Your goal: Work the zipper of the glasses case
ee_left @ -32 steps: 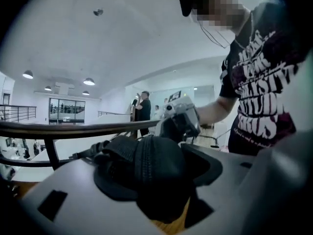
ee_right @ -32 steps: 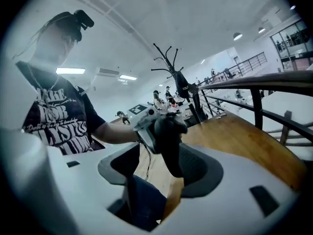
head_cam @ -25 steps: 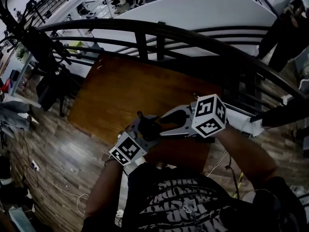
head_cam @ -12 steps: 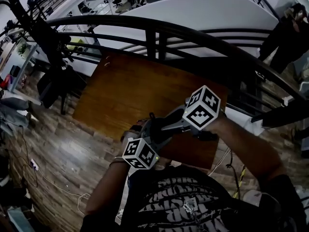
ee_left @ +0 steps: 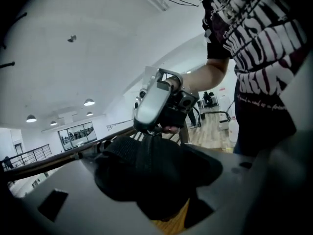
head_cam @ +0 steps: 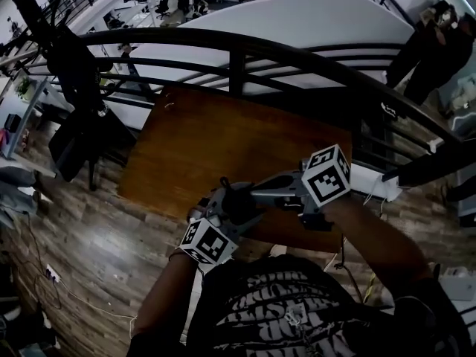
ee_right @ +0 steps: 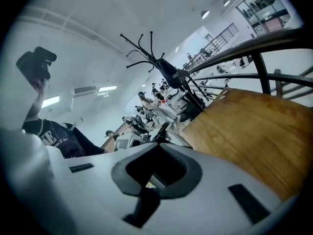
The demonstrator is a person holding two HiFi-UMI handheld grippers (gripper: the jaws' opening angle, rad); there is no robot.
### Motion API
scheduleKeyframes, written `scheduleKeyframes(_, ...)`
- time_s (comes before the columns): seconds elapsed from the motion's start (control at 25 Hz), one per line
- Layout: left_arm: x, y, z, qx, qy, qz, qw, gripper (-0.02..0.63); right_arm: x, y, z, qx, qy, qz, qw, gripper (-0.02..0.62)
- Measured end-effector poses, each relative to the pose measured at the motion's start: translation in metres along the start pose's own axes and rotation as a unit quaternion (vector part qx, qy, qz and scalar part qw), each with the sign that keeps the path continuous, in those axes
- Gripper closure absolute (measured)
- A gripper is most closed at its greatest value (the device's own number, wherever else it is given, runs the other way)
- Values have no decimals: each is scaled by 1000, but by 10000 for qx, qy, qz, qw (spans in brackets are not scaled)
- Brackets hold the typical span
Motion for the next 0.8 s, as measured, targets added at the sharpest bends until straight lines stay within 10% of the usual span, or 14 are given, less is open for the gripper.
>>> scheduleKeyframes(0.48, 4, -22, -8, 235, -586, 549, 9965, 339, 4, 13, -25, 983, -479, 558, 9924, 592)
scheduleKeyframes(0.8, -5, -23, -8, 706, -873, 761, 9908, 342, 6, 26, -55, 1150, -2995, -559, 9455, 595)
Point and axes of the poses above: the fingertips, and each gripper's own axes: y forward along the fingers, z to its right, x out of its underside, the point moved 7 cm from there along -y, backward along the fingers, and after that the axes turned 8 degrees about -x, right-handed, at the moved point
